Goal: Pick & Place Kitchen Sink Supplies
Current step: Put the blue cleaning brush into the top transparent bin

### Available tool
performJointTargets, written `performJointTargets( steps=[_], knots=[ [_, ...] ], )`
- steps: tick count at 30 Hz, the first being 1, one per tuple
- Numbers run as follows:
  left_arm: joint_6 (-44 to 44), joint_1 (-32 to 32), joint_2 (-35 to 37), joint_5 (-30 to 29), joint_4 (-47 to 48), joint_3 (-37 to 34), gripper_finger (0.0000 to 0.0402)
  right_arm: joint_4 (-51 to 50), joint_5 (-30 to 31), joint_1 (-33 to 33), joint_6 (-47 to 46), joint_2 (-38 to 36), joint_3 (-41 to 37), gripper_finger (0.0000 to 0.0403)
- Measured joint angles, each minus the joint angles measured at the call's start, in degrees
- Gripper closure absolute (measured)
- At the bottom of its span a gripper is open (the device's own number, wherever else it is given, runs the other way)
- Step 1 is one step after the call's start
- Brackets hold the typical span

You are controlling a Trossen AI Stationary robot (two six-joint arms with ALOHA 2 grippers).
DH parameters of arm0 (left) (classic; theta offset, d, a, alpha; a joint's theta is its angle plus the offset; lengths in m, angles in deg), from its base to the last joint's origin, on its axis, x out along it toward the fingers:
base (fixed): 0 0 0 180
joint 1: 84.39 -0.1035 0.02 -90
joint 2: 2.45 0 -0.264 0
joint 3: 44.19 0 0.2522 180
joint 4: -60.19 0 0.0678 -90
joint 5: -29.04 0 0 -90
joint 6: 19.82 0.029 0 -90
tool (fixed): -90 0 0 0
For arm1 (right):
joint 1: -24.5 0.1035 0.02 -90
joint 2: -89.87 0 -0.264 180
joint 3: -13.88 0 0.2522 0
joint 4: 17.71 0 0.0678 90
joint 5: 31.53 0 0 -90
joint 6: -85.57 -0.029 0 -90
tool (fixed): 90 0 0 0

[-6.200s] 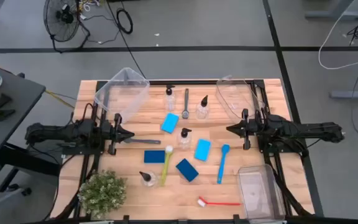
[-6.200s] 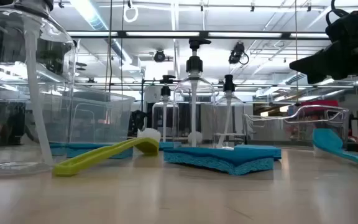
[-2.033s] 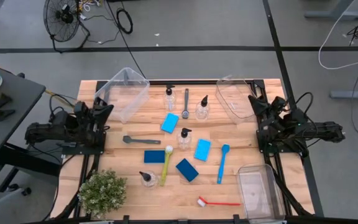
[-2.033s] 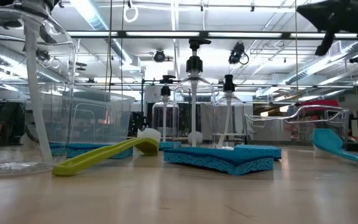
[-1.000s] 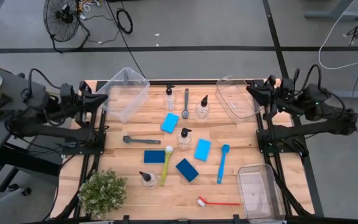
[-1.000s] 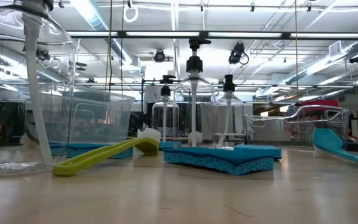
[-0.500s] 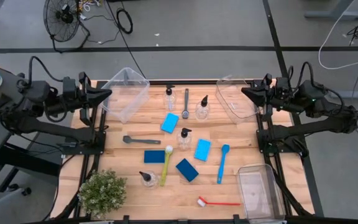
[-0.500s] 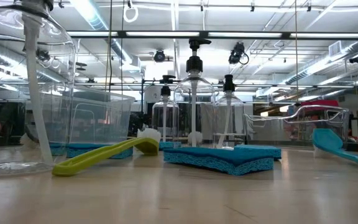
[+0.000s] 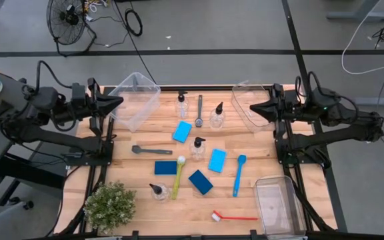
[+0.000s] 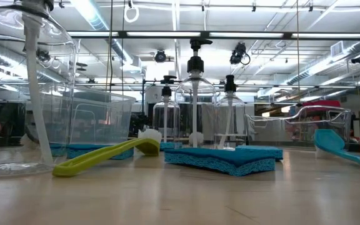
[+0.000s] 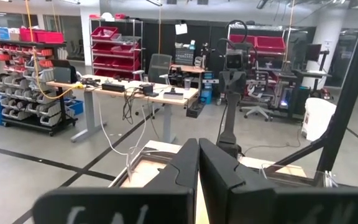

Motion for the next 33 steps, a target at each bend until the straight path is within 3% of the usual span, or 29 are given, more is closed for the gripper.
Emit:
performJointTargets(
  steps=[9,17,33],
  knots=[
    [-0.13,0.00,-2.26,-0.02,-0.10,0.01,0.0385,0.04,0.09,0.00,0.02,0.16,0.00,0.0399],
    [-0.13,-0.02,-4.49,-0.02,-0.10,0.00,0.0385,-1.69,4.22,0.00,0.37,0.16,0.00,0.0399],
    [-0.17,0.00,-6.09,-0.02,-0.10,0.00,0.0385,-4.96,4.18,0.00,0.52,0.14,0.00,0.0398]
  ],
)
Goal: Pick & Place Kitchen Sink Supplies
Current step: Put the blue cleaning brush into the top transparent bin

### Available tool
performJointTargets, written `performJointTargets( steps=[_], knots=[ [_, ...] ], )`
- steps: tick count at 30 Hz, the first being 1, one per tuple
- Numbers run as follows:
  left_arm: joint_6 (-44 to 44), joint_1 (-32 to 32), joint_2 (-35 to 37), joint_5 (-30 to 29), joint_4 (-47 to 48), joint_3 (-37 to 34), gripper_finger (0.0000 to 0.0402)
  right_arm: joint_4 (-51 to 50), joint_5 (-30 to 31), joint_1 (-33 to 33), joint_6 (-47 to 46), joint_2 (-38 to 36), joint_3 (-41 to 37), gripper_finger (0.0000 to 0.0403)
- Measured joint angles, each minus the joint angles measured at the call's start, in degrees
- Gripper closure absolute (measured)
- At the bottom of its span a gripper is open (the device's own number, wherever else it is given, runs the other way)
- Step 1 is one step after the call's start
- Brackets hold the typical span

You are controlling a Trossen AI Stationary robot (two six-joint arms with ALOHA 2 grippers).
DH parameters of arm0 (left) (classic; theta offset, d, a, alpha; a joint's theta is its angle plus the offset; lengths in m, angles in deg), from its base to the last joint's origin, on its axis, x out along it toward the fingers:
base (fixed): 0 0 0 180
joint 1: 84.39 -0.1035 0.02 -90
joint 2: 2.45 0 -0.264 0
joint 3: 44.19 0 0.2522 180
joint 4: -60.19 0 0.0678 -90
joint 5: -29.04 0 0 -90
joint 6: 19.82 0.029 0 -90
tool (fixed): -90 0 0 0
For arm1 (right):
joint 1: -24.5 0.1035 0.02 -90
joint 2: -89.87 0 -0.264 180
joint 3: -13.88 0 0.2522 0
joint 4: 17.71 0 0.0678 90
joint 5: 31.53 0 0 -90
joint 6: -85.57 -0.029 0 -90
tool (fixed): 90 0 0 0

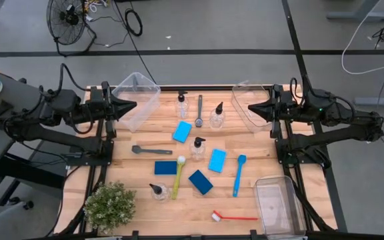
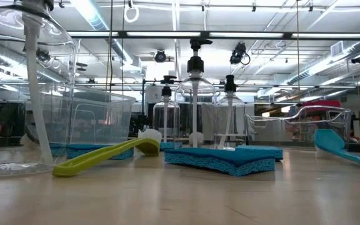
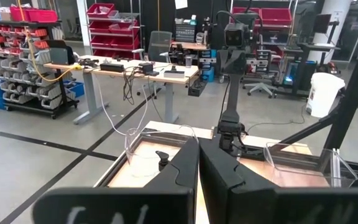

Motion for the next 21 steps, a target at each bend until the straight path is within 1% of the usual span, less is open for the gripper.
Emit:
performJointTargets(
  steps=[6,12,16,21],
  knots=[
    [-0.02,0.00,-0.10,0.00,0.00,0.00,0.0385,-1.17,-0.64,0.00,0.44,-0.02,0.00,0.0389],
    [-0.02,0.00,-0.11,0.00,0.00,0.00,0.0385,-1.90,-1.99,0.01,6.47,-0.04,0.00,0.0367],
    [-0.03,-0.01,-0.11,0.00,0.02,0.00,0.0385,-3.11,-2.15,0.01,7.82,-0.04,0.00,0.0344],
    [-0.02,0.00,-0.11,0.00,0.02,0.00,0.0385,-8.34,-2.15,0.02,8.50,-0.02,0.00,0.0304]
  ],
)
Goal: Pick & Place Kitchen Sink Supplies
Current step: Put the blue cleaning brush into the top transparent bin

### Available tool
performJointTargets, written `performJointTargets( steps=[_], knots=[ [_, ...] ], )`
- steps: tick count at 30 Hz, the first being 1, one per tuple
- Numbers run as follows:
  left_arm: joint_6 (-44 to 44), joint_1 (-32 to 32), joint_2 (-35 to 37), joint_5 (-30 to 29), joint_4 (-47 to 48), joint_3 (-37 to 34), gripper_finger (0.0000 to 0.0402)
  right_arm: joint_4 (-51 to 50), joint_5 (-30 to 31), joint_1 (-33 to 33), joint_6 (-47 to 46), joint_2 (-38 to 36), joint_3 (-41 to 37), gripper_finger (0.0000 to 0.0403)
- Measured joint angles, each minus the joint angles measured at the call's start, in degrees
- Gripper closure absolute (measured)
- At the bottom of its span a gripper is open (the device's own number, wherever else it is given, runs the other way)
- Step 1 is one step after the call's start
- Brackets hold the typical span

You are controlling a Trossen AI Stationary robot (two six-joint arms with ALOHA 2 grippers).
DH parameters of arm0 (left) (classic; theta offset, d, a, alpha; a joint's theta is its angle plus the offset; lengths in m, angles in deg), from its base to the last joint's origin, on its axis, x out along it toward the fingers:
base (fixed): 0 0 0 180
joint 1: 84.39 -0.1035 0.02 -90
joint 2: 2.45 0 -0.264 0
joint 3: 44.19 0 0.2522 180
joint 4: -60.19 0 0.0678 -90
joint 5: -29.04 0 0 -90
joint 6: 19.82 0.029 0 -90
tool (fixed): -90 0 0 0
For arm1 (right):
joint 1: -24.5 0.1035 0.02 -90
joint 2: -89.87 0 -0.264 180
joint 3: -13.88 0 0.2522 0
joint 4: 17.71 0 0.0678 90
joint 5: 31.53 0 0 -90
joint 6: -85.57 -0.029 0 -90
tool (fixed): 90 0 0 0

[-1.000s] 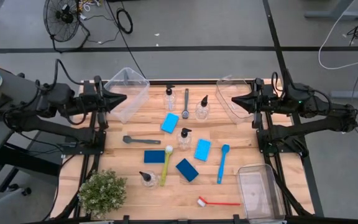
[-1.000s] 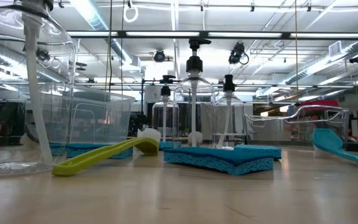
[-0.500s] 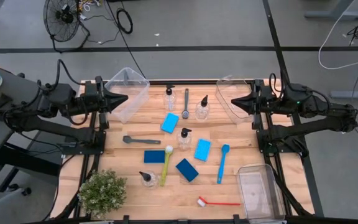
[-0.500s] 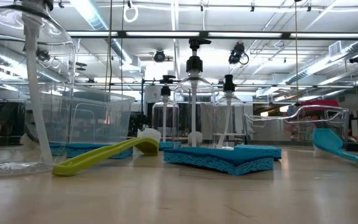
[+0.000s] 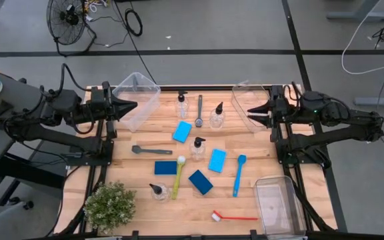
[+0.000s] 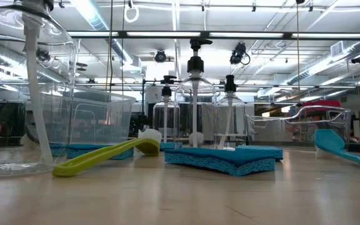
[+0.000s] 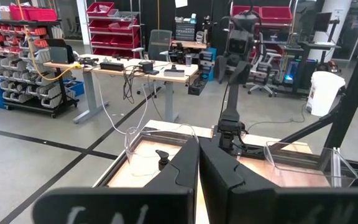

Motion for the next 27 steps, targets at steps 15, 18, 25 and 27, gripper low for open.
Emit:
performJointTargets(
  steps=[15,18,25,27],
  knots=[
    [-0.03,0.00,0.00,0.00,-0.01,0.00,0.0385,-12.22,-6.18,-0.02,5.18,4.30,0.00,0.0203],
    [-0.03,-0.02,0.00,0.00,0.00,0.00,0.0385,-14.69,-7.94,-0.02,8.50,6.12,0.00,0.0199],
    [-0.05,-0.01,0.00,0.00,0.00,0.00,0.0385,-20.44,-8.51,-0.02,18.68,10.76,0.00,0.0201],
    [-0.05,-0.01,0.00,0.00,0.00,0.00,0.0385,-21.70,-8.68,-0.02,21.38,12.13,0.00,0.0202]
  ],
)
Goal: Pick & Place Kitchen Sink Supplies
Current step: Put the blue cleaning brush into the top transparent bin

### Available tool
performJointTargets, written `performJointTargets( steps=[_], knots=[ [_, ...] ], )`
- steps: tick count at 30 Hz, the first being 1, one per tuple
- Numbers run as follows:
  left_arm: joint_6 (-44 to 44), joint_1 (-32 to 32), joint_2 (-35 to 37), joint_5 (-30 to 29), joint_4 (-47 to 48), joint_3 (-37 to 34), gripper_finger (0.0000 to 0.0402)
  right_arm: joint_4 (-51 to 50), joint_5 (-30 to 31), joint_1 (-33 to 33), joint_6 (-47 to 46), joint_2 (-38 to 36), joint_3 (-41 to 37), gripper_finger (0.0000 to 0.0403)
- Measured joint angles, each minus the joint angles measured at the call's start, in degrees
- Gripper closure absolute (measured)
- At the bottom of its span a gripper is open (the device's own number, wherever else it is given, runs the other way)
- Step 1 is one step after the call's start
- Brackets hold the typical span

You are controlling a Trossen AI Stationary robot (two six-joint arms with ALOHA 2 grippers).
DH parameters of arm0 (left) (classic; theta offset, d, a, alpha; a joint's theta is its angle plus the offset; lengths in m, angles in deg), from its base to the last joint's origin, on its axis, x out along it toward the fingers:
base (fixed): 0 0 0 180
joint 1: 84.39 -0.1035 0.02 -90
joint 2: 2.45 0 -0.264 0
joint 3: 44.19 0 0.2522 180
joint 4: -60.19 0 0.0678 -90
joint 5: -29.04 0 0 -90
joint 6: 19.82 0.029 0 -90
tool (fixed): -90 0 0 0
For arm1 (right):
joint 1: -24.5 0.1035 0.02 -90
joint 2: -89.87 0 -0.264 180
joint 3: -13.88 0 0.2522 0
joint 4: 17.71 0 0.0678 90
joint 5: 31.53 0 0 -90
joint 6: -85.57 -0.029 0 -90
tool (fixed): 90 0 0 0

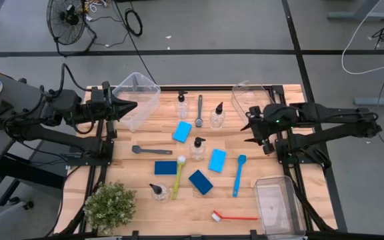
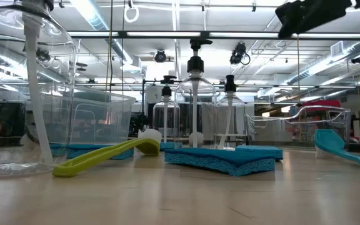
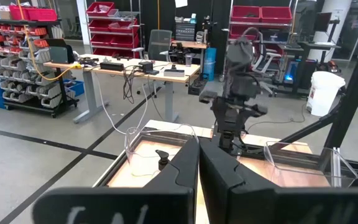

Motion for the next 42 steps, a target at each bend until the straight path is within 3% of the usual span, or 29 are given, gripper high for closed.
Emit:
performJointTargets(
  steps=[12,24,30,42],
  knots=[
    [0.00,0.00,0.00,0.00,0.29,0.00,0.0385,-8.27,-0.21,2.34,14.88,9.74,0.00,0.0201],
    [0.02,0.01,0.00,0.00,0.28,0.00,0.0385,-9.67,-0.23,5.88,32.19,17.54,0.00,0.0201],
    [0.07,-0.01,0.00,0.00,0.28,0.00,0.0385,-9.00,-4.33,7.97,33.13,21.03,0.00,0.0201],
    [0.04,0.00,0.00,0.00,0.42,0.00,0.0385,-3.59,-4.85,12.30,36.01,28.21,0.00,0.0201]
  ],
)
